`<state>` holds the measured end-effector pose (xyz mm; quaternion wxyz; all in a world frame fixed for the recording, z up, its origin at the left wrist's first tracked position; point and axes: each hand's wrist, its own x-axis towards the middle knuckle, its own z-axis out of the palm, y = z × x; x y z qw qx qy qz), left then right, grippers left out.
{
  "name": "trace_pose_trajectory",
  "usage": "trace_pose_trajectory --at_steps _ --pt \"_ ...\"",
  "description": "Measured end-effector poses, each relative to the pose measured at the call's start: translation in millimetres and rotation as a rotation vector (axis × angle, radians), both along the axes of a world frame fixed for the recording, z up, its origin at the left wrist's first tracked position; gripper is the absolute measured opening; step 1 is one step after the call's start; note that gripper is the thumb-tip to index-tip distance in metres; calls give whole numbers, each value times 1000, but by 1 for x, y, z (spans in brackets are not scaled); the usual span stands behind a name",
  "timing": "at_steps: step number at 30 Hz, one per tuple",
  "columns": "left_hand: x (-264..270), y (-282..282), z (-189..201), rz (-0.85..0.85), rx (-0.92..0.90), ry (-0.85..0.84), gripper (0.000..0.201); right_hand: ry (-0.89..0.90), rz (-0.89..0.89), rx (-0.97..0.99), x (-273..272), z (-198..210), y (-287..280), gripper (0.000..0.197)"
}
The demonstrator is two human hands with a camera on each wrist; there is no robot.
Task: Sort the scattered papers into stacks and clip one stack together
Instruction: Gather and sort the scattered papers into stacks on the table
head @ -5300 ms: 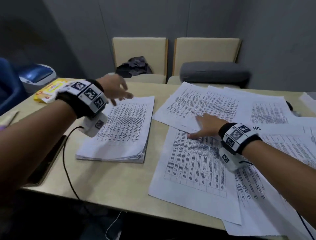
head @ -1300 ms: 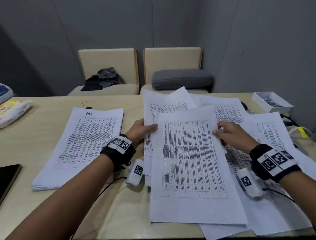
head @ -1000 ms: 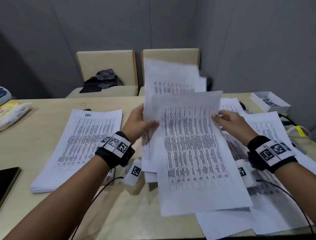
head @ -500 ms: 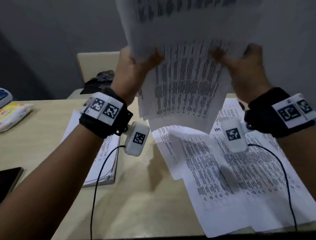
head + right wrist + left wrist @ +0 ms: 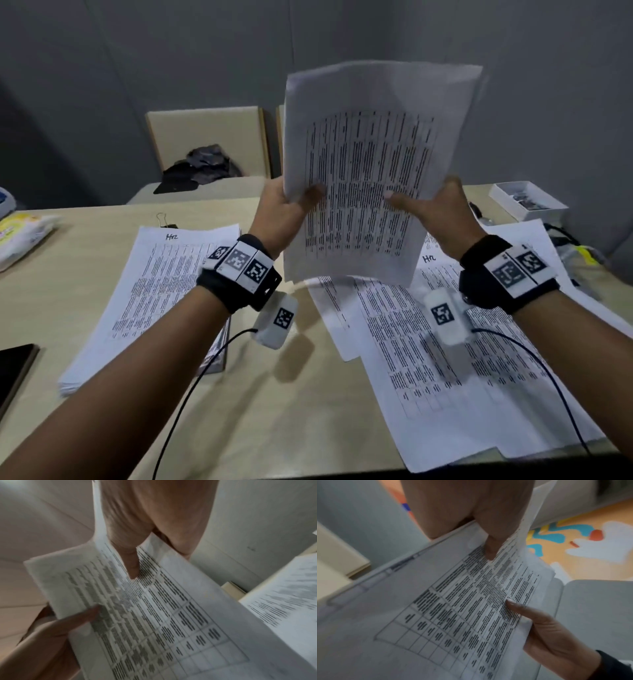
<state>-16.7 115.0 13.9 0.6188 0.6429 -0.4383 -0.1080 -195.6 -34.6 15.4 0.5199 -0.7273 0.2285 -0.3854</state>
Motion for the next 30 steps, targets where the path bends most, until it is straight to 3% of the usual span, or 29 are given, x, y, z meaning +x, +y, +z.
trace_pose_trajectory --at_steps 5,10,14,16,19,24,30 --pt "5 -4 -21 94 165 -39 26 341 96 69 -15 -33 -22 38" --pt "42 12 -10 299 281 -118 17 572 -246 46 -80 -46 -85 26" --pt "77 45 -26 300 567 -70 19 1047 -368 9 -134 -56 -112 49" --pt "85 56 -39 260 716 -14 21 1174 -362 18 -147 -60 -106 59" --pt "85 61 -57 183 850 70 18 1203 -344 14 -141 -64 -89 73" --pt "76 55 -77 109 844 184 27 1031 -219 193 -107 -70 -61 80" --pt "70 52 -81 104 821 182 30 1094 -175 66 -87 -76 -36 76"
